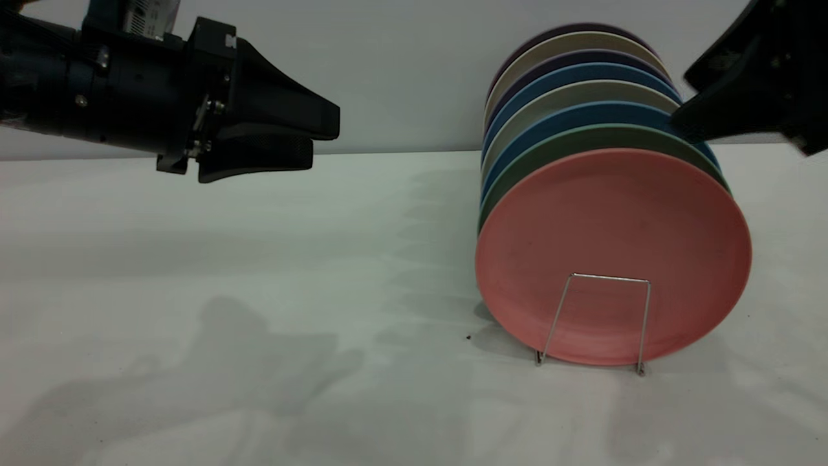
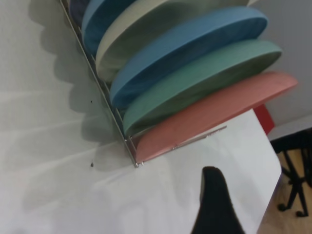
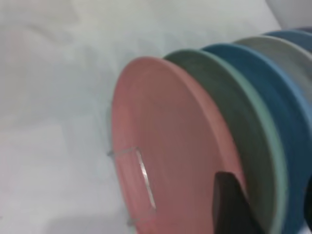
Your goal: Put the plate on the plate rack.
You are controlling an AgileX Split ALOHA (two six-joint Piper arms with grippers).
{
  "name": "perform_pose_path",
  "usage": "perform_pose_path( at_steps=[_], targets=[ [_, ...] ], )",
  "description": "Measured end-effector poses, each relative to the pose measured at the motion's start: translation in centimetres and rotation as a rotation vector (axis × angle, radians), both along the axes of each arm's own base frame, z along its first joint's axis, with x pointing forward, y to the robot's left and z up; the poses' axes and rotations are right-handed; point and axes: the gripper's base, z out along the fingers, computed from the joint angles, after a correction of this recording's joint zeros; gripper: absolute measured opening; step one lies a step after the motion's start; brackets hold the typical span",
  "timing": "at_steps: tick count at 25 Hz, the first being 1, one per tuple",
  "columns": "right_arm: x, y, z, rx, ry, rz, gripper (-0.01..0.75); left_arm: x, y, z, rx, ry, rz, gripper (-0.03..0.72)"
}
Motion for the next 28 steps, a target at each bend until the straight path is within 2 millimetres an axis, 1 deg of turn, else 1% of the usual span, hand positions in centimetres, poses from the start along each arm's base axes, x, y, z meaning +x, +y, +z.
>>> perform_pose_path(
  at_steps=[2, 4, 6, 8, 10, 13, 15, 19, 22, 24, 26, 28],
  targets=[
    [-0.9, -0.4, 1.8, -0.001, -0.054, -0.032, 0.371, -0.1, 0.4, 0.9, 0.022, -0.035, -0.003, 0.519],
    [-2.0, -0.9, 3.9, 0.025, -0.107, -0.081, 0.365, -0.3, 1.4, 2.5, 0.039, -0.081, 0.016, 0.519],
    [-3.6, -1.3, 6.0, 0.091, -0.147, -0.137, 0.364, -0.6, 2.6, 4.4, 0.053, -0.132, 0.047, 0.519],
    [-5.2, -1.5, 7.5, 0.175, -0.139, -0.194, 0.363, -1.5, 3.8, 6.8, 0.075, -0.195, 0.071, 0.519],
    [-6.8, -1.8, 8.5, 0.207, -0.119, -0.224, 0.363, -2.6, 5.1, 9.2, 0.105, -0.253, 0.099, 0.519],
    [-9.1, -2.6, 9.6, 0.255, -0.085, -0.315, 0.363, -5.3, 6.3, 12.7, 0.175, -0.337, 0.123, 0.519],
    [-10.4, -3.3, 9.9, 0.288, -0.046, -0.405, 0.363, -7.7, 6.6, 14.8, 0.243, -0.391, 0.129, 0.519],
    [-13.1, -4.7, 10.3, 0.304, 0.012, -0.567, 0.362, -12.7, 7.0, 17.8, 0.375, -0.465, 0.175, 0.519],
    [-15.4, -5.4, 10.6, 0.32, 0.035, -0.629, 0.362, -16.4, 7.3, 19.3, 0.46, -0.518, 0.242, 0.517],
    [-16.9, -5.7, 10.8, 0.323, 0.041, -0.639, 0.362, -18.7, 7.6, 19.9, 0.504, -0.538, 0.3, 0.509],
    [-18.4, -6.0, 10.9, 0.328, 0.048, -0.644, 0.362, -21.0, 8.0, 19.8, 0.554, -0.551, 0.359, 0.493],
    [-19.7, -6.2, 10.7, 0.323, 0.065, -0.649, 0.362, -22.7, 8.3, 19.2, 0.586, -0.546, 0.414, 0.474]
  ],
)
